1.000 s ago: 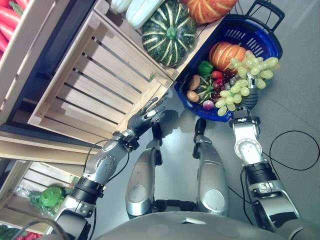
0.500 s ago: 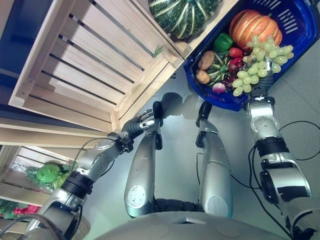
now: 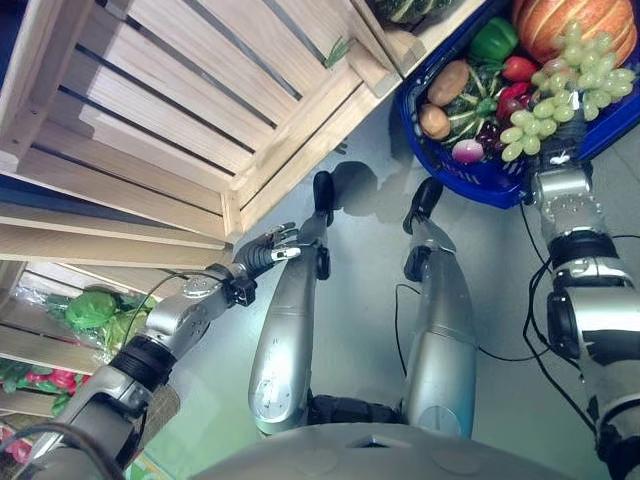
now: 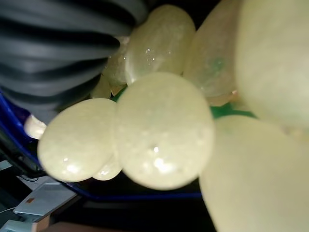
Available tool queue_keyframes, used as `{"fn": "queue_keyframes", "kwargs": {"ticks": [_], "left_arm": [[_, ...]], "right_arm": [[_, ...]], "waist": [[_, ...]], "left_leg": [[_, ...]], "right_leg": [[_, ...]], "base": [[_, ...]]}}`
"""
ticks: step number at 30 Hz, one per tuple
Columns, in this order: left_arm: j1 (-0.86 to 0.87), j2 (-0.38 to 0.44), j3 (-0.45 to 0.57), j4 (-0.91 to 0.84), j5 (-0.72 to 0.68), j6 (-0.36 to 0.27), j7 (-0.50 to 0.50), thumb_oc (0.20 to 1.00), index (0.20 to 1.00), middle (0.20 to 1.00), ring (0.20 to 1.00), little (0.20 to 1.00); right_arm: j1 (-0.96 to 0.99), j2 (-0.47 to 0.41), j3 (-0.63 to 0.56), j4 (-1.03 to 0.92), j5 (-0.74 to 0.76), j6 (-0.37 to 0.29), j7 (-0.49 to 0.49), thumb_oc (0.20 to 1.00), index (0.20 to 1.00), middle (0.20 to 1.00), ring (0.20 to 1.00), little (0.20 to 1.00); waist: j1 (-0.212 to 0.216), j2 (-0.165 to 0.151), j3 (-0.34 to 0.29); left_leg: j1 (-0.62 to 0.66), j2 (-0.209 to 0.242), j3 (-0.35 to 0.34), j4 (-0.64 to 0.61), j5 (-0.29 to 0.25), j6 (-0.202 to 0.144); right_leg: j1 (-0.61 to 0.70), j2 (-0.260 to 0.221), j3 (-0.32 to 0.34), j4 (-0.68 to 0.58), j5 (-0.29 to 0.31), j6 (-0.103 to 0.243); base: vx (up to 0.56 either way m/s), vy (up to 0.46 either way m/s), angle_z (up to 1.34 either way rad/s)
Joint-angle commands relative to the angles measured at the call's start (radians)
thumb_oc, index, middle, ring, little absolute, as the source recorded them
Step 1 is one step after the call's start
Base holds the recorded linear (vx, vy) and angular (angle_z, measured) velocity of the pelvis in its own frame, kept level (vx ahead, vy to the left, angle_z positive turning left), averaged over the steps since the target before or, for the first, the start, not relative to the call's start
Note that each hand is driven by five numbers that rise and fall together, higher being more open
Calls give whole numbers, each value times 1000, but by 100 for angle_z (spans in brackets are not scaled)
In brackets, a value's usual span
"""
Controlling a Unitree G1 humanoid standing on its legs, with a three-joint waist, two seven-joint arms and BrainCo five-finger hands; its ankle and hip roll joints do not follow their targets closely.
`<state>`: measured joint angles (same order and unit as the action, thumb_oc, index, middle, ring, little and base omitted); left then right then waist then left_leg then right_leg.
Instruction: Pick up fruits and vegetables into the basket
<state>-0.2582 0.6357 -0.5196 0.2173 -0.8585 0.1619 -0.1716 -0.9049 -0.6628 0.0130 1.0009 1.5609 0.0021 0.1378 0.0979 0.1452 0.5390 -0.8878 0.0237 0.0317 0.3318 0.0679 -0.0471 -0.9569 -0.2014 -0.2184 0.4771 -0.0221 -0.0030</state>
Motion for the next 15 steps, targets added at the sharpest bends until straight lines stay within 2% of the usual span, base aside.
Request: {"fn": "queue_keyframes", "kwargs": {"ticks": [1,6,7,8,9,13,14,15], "left_arm": [[31,-26,-54,-10,53,-53,-10,1000,1000,1000,1000,1000],[46,-41,-66,9,76,-86,-22,1000,1000,1000,1000,1000],[58,-46,-74,12,80,-94,-25,1000,1000,1000,1000,1000],[57,-47,-71,12,82,-97,-25,1000,1000,1000,1000,1000],[59,-48,-71,12,85,-101,-26,1000,1000,1000,1000,1000],[79,-66,-71,17,98,-115,-25,1000,1000,1000,1000,1000],[91,-71,-66,16,98,-114,-26,1000,1000,1000,1000,1000],[88,-72,-60,15,97,-115,-29,1000,1000,1000,1000,1000]], "right_arm": [[3,-98,12,-7,15,-6,30,200,200,200,200,200],[-6,-95,0,18,7,-17,43,200,200,200,200,200],[6,-90,-3,27,5,-24,37,357,357,357,357,357],[3,-89,-5,29,3,-27,31,896,896,896,896,896],[5,-87,-9,31,1,-27,26,1000,1000,1000,1000,1000],[10,-72,-28,40,-16,-80,-2,1000,1000,1000,1000,1000],[10,-67,-37,36,-44,-112,-39,1000,1000,1000,1000,1000],[4,-66,-40,33,-52,-124,-50,1000,1000,1000,1000,1000]], "waist": [[-2,115,-19],[5,134,-19],[3,135,-19],[5,136,-19],[6,137,-19],[8,138,-19],[9,138,-19],[11,139,-19]], "left_leg": [[-32,-22,63,9,-15,39],[-75,-26,52,28,-16,42],[-56,-32,43,39,-42,37],[-66,-31,43,37,-34,39],[-69,-31,42,39,-35,40],[-61,-34,35,42,-41,39],[-51,-34,35,39,-42,38],[-68,-30,43,32,-20,45]], "right_leg": [[-44,42,13,114,-56,56],[-93,42,26,154,-73,47],[-77,42,42,169,-100,55],[-86,43,39,168,-92,52],[-88,42,39,170,-93,51],[-79,45,40,168,-97,50],[-67,45,37,162,-96,50],[-82,44,23,152,-75,41]], "base": [[2,-11,4],[13,-20,6],[33,-17,5],[32,-16,6],[0,0,0],[0,0,0],[-73,21,0],[-71,29,-1]]}}
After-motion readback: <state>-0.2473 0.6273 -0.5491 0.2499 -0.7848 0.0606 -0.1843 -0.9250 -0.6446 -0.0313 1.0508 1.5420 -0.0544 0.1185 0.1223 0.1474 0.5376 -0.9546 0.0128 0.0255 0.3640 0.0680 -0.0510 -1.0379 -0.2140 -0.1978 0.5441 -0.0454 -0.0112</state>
